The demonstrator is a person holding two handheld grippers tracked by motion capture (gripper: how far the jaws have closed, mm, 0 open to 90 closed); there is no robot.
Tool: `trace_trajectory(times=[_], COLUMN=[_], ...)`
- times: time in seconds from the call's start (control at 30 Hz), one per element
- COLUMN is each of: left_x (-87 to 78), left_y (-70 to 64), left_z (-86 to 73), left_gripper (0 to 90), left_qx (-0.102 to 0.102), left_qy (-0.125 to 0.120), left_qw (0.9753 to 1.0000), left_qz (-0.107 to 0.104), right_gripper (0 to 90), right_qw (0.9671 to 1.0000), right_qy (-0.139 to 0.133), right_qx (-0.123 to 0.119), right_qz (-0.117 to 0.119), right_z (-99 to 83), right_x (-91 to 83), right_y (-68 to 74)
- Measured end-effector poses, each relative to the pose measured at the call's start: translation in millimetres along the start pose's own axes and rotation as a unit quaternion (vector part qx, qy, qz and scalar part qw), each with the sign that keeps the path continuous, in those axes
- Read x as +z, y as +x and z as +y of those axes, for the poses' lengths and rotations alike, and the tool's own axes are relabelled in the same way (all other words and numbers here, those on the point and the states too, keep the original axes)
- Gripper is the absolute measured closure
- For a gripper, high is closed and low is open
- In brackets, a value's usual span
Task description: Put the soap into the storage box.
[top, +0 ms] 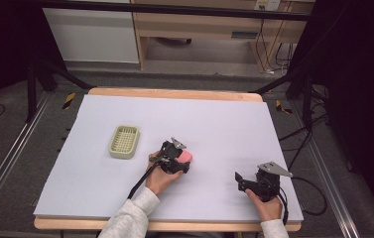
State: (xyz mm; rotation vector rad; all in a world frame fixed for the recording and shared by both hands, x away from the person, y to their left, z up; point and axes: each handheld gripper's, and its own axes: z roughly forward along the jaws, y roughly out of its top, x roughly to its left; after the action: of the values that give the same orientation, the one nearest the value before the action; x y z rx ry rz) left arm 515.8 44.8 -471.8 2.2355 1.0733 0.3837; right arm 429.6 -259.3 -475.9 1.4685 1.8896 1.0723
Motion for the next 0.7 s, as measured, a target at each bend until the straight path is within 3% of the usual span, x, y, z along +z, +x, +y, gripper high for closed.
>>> trace_trajectory(times=[0.37,0.7], left_x=[-2.8,-29.3], left_y=[1.5,10.9], left_z=[0.7,4.2], left_gripper=[37.4,37.4], left_qx=[0.000,0.003], left_qy=[-0.001,-0.017], left_qw=[1.0000,0.9999], left_qz=[0.001,-0.001], right_gripper=[5.7,5.7], right_qw=[1.0000,1.0000], right_qy=[0.001,0.001], right_qx=[0.001,0.002], right_qz=[0.002,0.002], right_z=[0.2,0.3], right_x=[-0.2,-0.5], right_y=[-0.4,-0.3])
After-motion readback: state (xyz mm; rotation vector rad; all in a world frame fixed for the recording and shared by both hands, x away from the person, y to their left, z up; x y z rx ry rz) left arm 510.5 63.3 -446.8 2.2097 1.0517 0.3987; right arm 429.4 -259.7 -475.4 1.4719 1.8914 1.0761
